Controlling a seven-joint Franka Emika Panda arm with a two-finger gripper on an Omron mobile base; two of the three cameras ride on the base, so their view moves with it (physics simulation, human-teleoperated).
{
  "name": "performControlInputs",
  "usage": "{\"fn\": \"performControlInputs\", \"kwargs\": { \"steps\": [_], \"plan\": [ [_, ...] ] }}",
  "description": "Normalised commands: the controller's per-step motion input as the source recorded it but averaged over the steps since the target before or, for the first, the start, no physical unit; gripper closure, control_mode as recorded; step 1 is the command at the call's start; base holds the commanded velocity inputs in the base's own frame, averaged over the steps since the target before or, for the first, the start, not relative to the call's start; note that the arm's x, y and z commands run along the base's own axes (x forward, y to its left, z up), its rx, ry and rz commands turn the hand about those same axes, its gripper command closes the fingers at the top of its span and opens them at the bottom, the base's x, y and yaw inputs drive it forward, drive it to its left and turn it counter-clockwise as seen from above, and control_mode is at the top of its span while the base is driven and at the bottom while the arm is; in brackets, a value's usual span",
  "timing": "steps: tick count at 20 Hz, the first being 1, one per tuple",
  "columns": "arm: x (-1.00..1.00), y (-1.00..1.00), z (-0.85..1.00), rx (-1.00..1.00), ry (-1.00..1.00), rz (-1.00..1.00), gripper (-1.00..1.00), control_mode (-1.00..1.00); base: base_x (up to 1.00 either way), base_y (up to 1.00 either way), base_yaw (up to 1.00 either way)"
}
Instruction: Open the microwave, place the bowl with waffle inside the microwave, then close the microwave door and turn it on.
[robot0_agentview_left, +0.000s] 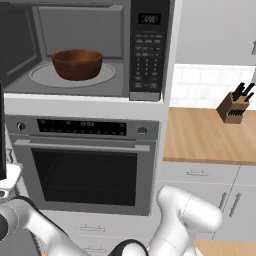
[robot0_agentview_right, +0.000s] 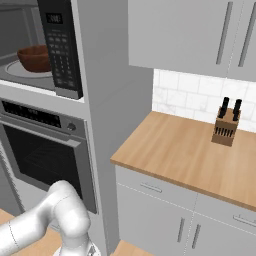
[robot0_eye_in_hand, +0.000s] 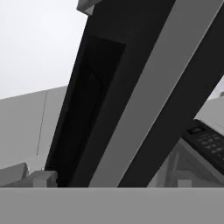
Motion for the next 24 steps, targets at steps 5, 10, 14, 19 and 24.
{"fn": "performControlInputs", "kwargs": {
  "steps": [5, 10, 14, 19, 24],
  "plan": [
    [0.00, -0.54, 0.37, 0.28, -0.02, -0.01, -1.00, -1.00, 0.00, 0.00, 0.00],
    [0.00, -0.87, 0.23, 0.42, -0.01, 0.00, -1.00, -1.00, 0.00, 0.00, 0.00],
    [0.00, -1.00, 0.20, 0.46, 0.00, 0.00, -1.00, -1.00, 0.00, 0.00, 0.00],
    [0.23, -1.00, 0.26, 0.46, 0.12, 0.00, -1.00, -1.00, 0.00, 0.00, 0.00],
    [0.42, -1.00, 0.25, 0.40, 0.17, 0.00, -1.00, -1.00, 0.00, 0.00, 0.00]
  ]
}}
